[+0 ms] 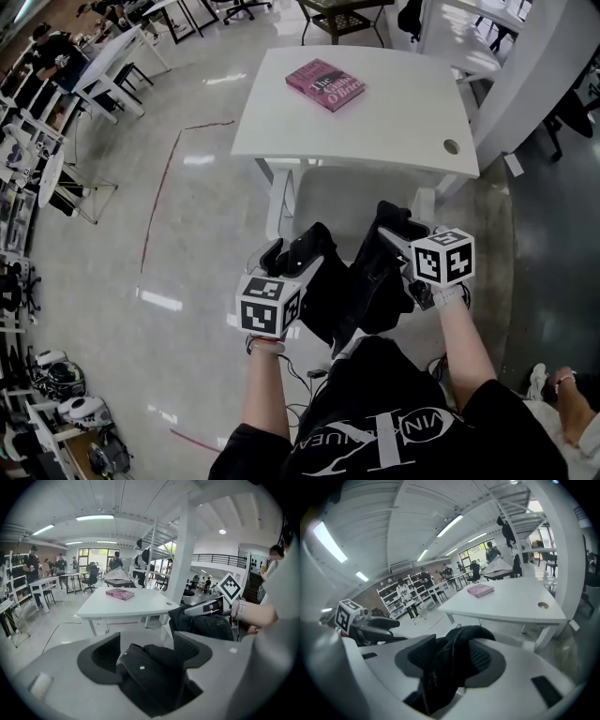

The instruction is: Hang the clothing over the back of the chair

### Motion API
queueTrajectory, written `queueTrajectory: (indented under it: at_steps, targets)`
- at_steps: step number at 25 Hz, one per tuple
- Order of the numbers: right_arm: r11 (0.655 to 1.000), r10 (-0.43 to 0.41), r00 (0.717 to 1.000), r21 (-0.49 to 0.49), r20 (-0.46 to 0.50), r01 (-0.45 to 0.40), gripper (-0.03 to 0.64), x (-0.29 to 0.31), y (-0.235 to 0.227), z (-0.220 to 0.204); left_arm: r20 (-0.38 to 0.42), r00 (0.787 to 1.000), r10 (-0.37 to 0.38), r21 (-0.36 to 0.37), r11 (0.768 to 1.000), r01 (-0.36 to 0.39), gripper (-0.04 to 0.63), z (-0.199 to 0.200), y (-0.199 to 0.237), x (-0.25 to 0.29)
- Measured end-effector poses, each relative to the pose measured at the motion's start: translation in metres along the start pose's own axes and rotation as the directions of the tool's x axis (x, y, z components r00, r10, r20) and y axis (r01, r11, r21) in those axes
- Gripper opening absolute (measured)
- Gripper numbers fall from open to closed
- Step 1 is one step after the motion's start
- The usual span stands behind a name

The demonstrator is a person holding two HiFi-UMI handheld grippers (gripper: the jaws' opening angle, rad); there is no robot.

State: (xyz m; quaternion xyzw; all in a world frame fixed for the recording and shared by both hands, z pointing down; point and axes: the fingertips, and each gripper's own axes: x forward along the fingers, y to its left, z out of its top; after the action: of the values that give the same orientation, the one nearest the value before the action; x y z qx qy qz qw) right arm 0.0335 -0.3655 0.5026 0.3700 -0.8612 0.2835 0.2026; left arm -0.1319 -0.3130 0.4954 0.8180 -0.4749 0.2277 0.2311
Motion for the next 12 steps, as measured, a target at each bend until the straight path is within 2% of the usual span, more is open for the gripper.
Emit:
queueTrajectory:
  at_steps: [5, 8, 12]
  targets:
    - [0.994, 0.025, 0.999, 0.105, 0.032, -0.029, 0.190, -0.007, -0.003, -0.001, 0.002, 1.000, 0.000, 0.005, 1.000, 0.000, 0.360, -0.005, 0.001, -0.003]
    - [0.979, 0.069, 0.996, 0.191, 0.054, -0.078, 0.206, -0.013, -0.004, -0.002, 0.015, 1.000, -0.006, -0.005, 1.000, 0.006, 0.360, -0.004, -0.002, -0.004]
    - [0.971, 0.090, 0.995, 0.220, 0.046, -0.099, 0.213, -0.021, -0.007, -0.006, 0.019, 1.000, -0.014, -0.002, 1.000, 0.014, 0.360, -0.003, -0.007, -0.006]
